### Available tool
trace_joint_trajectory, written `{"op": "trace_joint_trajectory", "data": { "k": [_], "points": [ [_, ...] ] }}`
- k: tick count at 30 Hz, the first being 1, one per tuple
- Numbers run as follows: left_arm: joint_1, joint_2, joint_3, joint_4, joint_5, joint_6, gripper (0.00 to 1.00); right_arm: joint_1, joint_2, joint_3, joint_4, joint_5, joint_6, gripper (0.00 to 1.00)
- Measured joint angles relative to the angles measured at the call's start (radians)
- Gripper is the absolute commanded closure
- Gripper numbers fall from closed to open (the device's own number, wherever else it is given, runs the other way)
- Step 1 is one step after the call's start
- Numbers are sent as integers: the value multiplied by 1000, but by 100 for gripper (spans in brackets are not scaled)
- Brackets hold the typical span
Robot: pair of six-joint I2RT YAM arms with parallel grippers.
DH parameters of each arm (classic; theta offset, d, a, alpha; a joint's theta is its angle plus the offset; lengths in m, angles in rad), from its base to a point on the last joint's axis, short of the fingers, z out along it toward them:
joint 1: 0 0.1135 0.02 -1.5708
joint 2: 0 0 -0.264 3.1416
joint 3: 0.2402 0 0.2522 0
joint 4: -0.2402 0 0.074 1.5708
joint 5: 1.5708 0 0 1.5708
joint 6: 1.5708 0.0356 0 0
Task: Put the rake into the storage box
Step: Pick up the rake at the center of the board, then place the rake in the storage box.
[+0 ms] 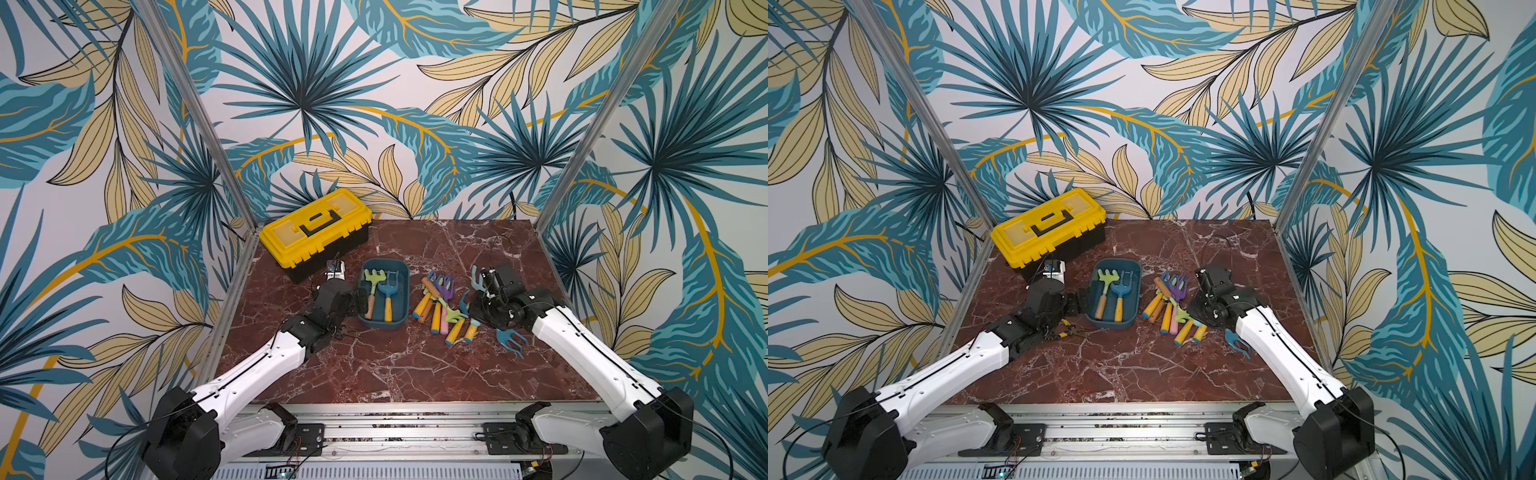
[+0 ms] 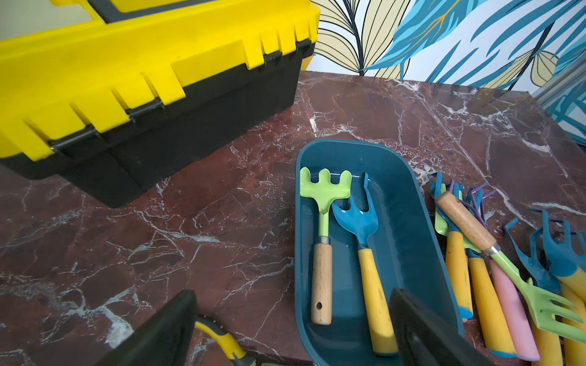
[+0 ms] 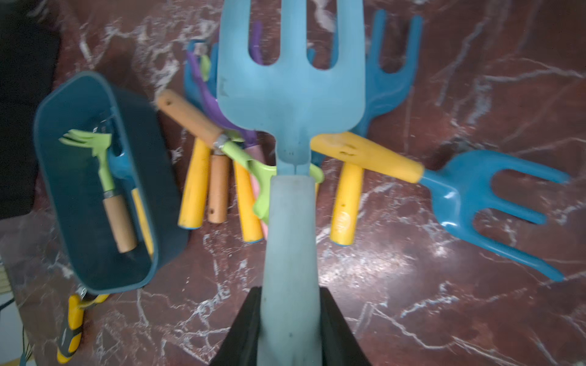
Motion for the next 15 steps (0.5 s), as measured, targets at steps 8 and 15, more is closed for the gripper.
{"op": "trace_joint_trajectory", "data": {
  "k": [8,15],
  "points": [
    [5,-17,-16,2,-13,-8,0,196,251,236,7,16,1,77],
    [6,-70,-32,2,-32,-9,0,301,468,431,11,19,5,77]
  ]
}}
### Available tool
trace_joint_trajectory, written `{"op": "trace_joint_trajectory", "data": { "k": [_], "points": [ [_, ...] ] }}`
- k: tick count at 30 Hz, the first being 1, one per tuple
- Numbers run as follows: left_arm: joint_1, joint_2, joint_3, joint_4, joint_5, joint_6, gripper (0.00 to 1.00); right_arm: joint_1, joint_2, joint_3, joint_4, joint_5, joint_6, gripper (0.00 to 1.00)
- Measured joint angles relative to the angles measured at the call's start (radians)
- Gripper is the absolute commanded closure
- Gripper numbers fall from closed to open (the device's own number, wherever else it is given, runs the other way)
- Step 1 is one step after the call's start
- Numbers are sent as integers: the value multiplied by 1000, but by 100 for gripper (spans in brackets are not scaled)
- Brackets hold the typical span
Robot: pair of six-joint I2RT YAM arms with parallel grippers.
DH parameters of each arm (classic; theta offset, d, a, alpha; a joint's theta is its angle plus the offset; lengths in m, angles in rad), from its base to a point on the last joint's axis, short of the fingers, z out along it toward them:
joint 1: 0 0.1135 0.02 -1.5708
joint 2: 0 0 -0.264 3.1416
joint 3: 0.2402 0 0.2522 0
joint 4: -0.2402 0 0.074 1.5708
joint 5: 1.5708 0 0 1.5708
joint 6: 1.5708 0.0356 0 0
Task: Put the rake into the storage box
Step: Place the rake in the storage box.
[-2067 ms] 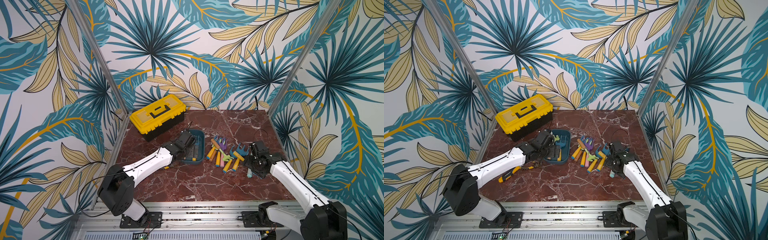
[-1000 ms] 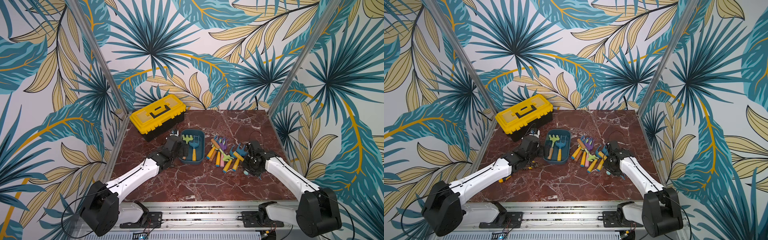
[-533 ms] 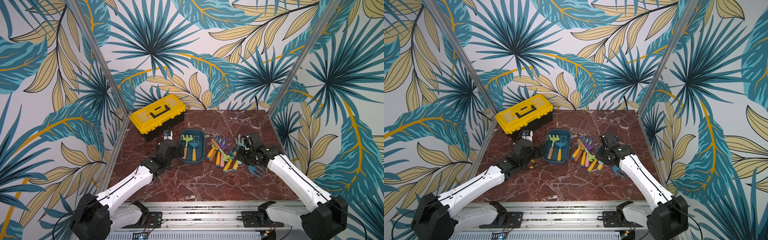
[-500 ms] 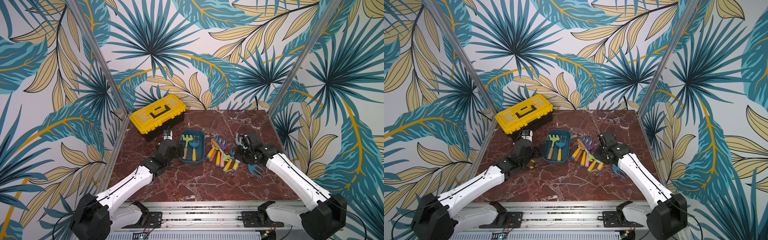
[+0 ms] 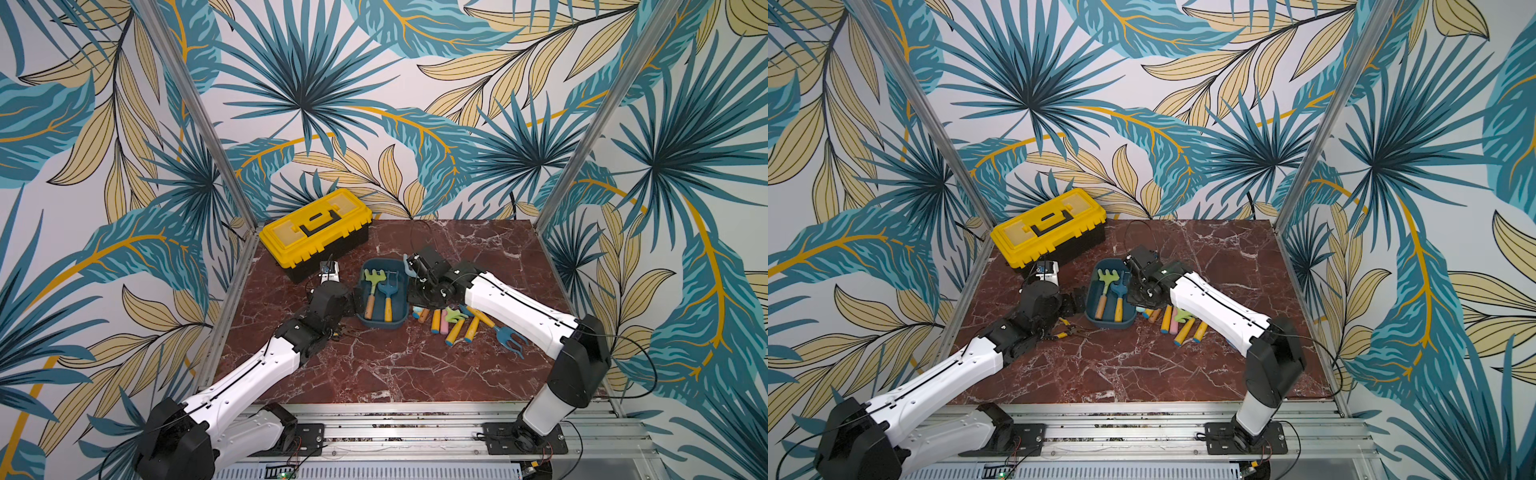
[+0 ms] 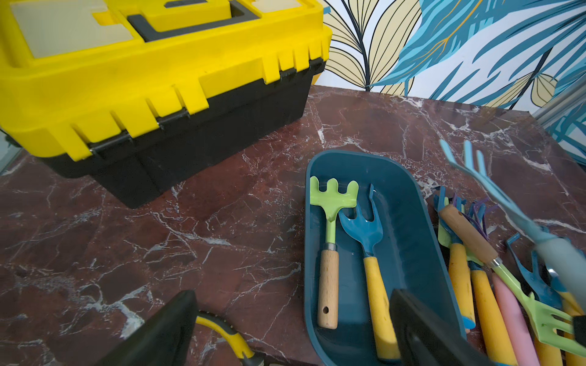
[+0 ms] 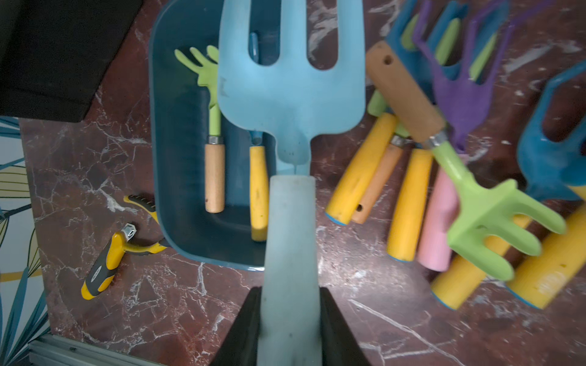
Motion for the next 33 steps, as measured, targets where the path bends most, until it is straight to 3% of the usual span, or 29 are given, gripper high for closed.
{"op": "trace_joint_trajectory", "data": {
  "k": [8,20,28,33],
  "points": [
    [1,-63,-19,-1,-19,0,0,51,175,130,2,-5,6,77],
    [1,-101,-25,-1,-22,0,0,60,293,195,0,8,10,74],
    [1,-100,-28,-2,-22,1,0,60,296,191,1,26,21,45],
    [1,-100,-28,-2,-22,1,0,60,293,178,1,40,18,43]
  ]
}}
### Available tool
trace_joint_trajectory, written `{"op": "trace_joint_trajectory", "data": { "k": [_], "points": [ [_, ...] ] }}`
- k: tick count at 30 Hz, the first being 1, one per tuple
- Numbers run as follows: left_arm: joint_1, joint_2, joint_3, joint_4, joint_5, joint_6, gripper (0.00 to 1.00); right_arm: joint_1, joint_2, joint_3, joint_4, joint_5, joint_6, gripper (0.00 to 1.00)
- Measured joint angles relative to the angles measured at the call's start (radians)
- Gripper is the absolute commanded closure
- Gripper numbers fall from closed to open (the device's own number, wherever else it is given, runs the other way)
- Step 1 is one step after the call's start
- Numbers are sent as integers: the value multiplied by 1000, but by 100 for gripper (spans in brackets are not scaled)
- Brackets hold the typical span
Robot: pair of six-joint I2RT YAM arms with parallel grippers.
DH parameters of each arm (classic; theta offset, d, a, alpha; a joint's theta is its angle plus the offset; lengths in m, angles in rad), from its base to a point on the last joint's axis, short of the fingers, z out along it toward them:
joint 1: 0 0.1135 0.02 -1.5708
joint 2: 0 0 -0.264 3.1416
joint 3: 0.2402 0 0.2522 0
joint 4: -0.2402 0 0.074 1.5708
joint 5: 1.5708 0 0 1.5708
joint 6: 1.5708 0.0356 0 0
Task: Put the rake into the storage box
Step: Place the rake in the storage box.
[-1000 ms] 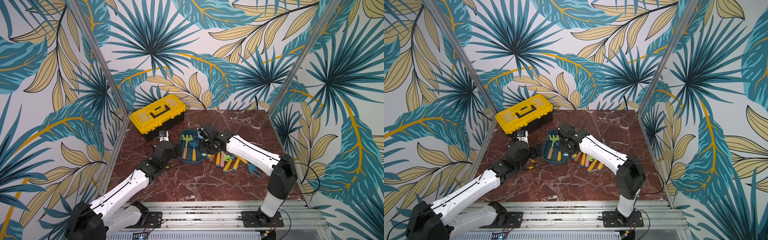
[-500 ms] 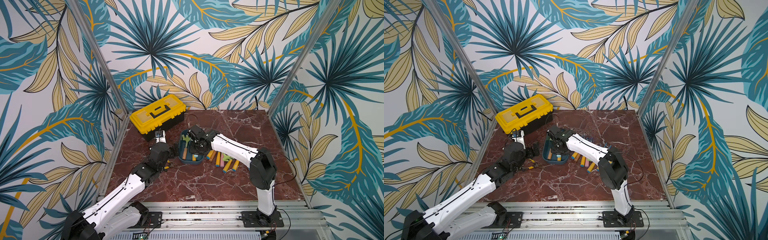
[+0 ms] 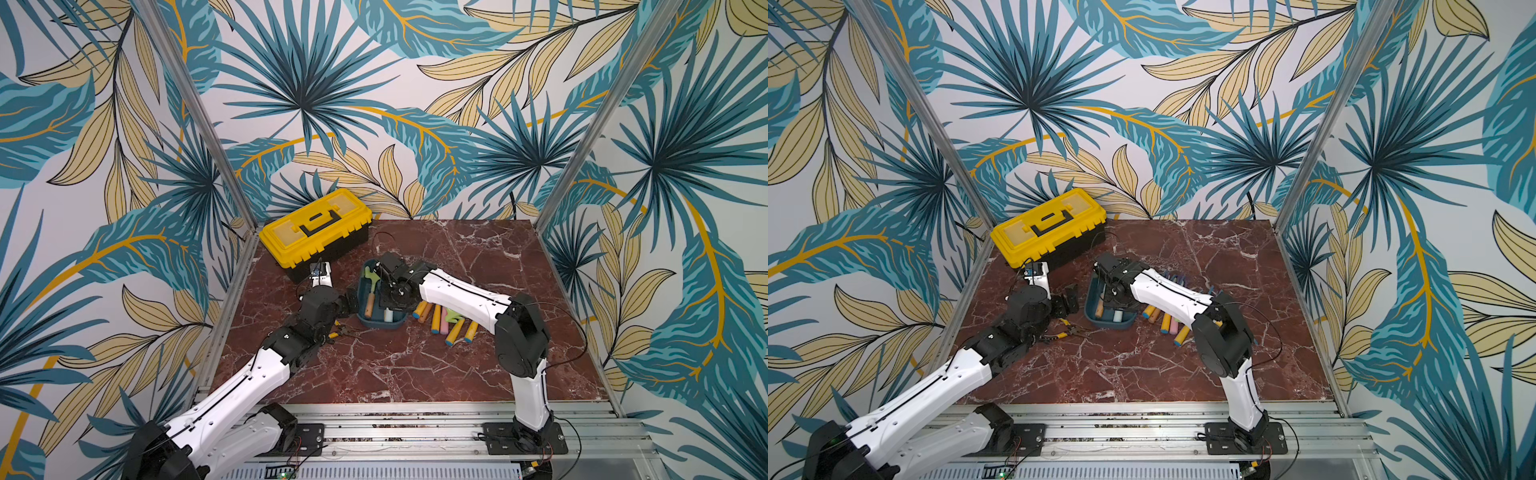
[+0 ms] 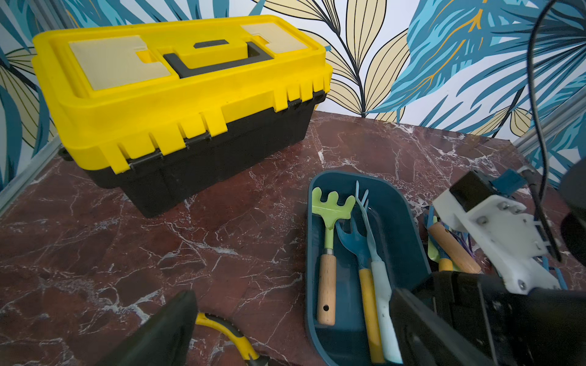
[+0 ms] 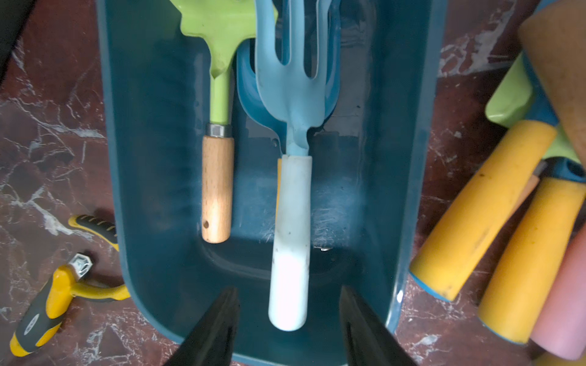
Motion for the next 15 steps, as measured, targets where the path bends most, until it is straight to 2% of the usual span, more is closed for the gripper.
{"op": "trace_joint_trajectory", "data": {
  "k": [6,8,9,11,13,15],
  "points": [
    [0,19,0,2,15,1,0,0,-75,-45,0,24,-12,34],
    [0,39,0,3,29,3,0,-2,-133,-71,0,36,-23,21],
    [0,50,0,3,35,3,0,-3,-162,-83,0,42,-28,19],
    [0,75,0,3,55,4,0,-7,-225,-112,3,55,-47,9],
    [0,98,0,3,77,5,0,-16,-283,-149,13,66,-64,3],
    [0,119,3,2,105,7,0,-30,-338,-198,24,72,-82,1]
  ]
}}
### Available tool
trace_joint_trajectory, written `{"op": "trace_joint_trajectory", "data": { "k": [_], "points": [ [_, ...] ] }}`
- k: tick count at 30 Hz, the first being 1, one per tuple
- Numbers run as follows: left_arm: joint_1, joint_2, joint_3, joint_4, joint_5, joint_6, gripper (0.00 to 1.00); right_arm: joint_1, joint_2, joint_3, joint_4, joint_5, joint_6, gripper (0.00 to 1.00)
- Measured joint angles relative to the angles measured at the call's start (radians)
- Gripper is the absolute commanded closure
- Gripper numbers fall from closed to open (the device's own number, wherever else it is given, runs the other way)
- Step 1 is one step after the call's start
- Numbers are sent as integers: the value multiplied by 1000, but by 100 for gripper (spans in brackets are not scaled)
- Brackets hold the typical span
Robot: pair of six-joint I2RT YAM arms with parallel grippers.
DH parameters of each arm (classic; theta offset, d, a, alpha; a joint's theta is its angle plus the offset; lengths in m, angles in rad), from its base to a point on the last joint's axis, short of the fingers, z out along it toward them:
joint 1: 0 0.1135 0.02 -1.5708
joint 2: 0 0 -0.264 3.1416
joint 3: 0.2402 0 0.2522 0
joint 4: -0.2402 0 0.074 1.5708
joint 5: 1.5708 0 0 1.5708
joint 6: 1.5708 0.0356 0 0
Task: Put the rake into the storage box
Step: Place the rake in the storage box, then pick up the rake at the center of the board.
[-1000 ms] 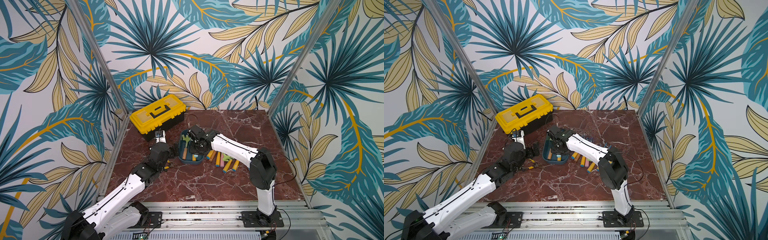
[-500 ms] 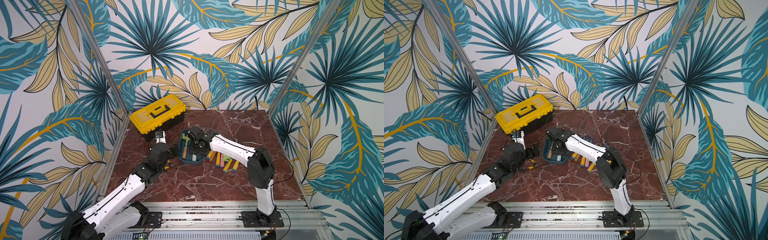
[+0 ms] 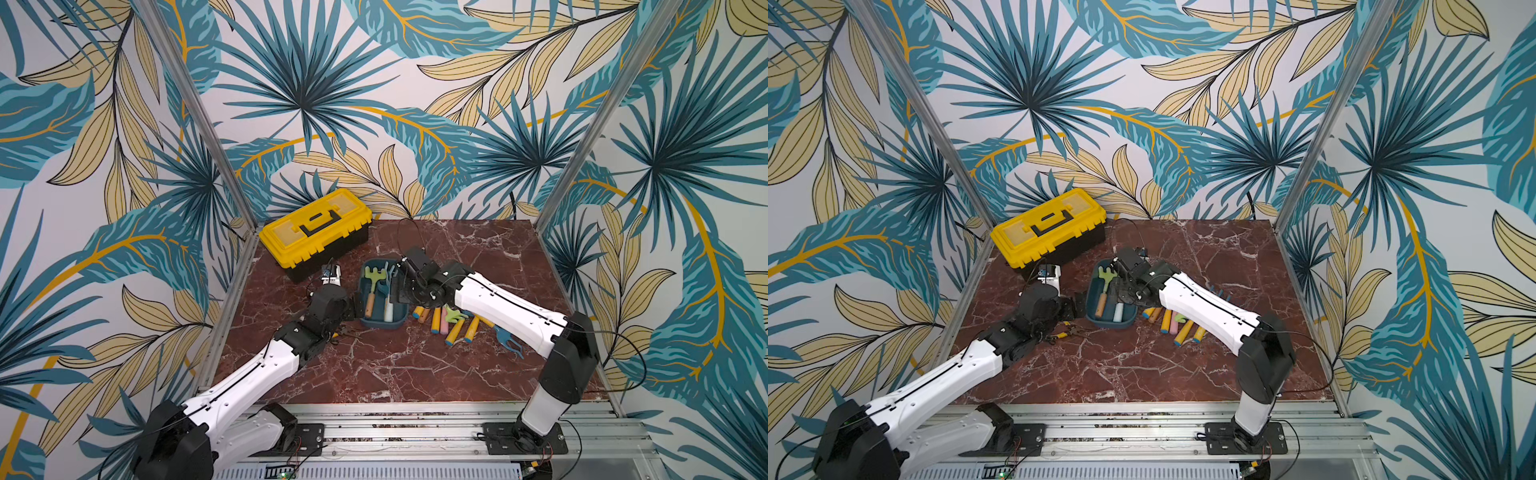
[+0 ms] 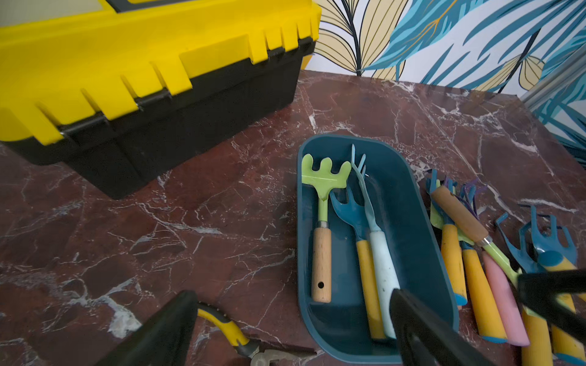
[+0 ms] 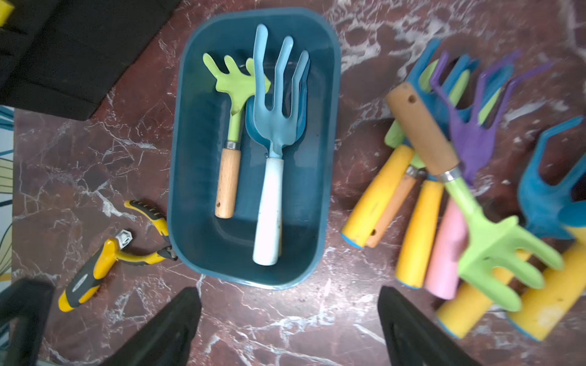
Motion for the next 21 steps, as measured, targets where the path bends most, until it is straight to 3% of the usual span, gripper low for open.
{"op": "trace_joint_trajectory", "data": {
  "k": [9,15,21],
  "points": [
    [-6,130,102,-21,161,-28,0,-172,-223,-290,72,-24,-62,1],
    [-58,284,282,-104,238,-90,0,-306,-348,-445,115,-45,-71,1],
    [-111,449,468,-187,289,-186,0,-379,-457,-554,135,14,-71,1]
  ]
}}
